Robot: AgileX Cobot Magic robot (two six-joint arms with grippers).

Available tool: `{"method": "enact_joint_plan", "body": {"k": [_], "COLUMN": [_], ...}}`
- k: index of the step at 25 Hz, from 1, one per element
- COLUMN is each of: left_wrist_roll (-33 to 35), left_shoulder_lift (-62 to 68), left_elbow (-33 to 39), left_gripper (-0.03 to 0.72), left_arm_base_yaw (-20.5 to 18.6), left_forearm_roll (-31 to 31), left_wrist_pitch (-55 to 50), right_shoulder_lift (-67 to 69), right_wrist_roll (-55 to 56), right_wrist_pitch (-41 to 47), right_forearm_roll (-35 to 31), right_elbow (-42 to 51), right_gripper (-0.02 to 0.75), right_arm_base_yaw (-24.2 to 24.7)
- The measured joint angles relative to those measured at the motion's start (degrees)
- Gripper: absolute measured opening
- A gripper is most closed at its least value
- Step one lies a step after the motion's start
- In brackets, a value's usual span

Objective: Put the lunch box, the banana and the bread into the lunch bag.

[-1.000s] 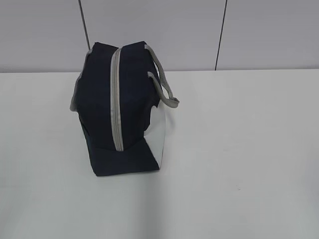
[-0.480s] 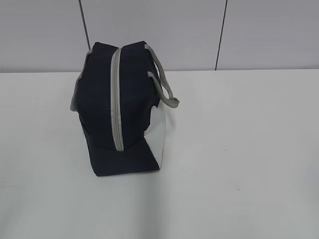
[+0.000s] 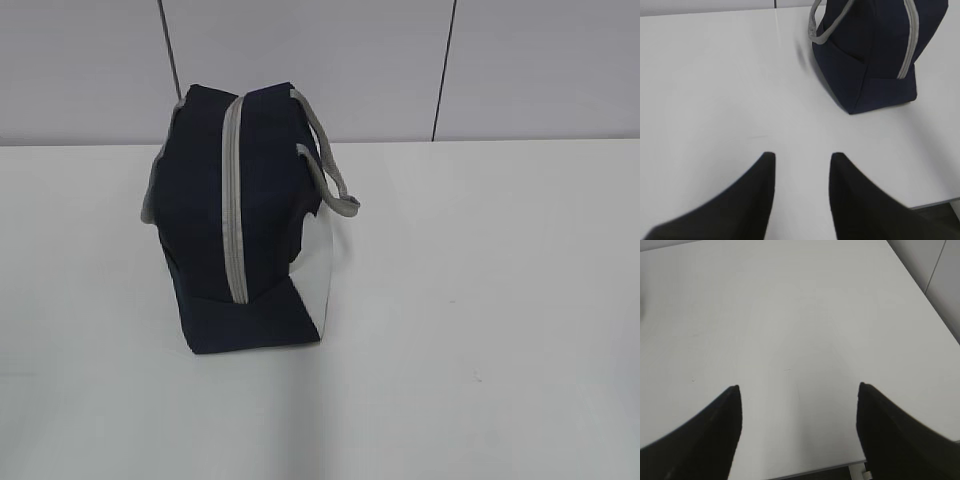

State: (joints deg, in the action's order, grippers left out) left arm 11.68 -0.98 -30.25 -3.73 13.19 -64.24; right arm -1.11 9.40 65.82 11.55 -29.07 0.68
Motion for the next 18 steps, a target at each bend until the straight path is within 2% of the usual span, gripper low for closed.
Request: {"method": "enact_joint_plan", "body": {"k": [8,18], "left_wrist_roll": [0.00,0.00], "left_shoulder_lift": [0.00,0.00], "left_elbow": [0.00,0.00], "left_gripper": [0.243,0.238], "left_arm_base_yaw": [0.00,0.00], "left_forearm_roll": [0.00,0.00], "left_wrist_pitch": [0.00,0.00], "right_shoulder_lift": [0.00,0.00], "right_wrist_roll": [0.00,0.00], "right_wrist_pitch": [0.00,0.00], "right_forearm_roll": [0.00,0.00], "right_elbow": [0.00,0.00], "right_gripper": [0.528,0.527], "right_arm_base_yaw": [0.00,0.00]}}
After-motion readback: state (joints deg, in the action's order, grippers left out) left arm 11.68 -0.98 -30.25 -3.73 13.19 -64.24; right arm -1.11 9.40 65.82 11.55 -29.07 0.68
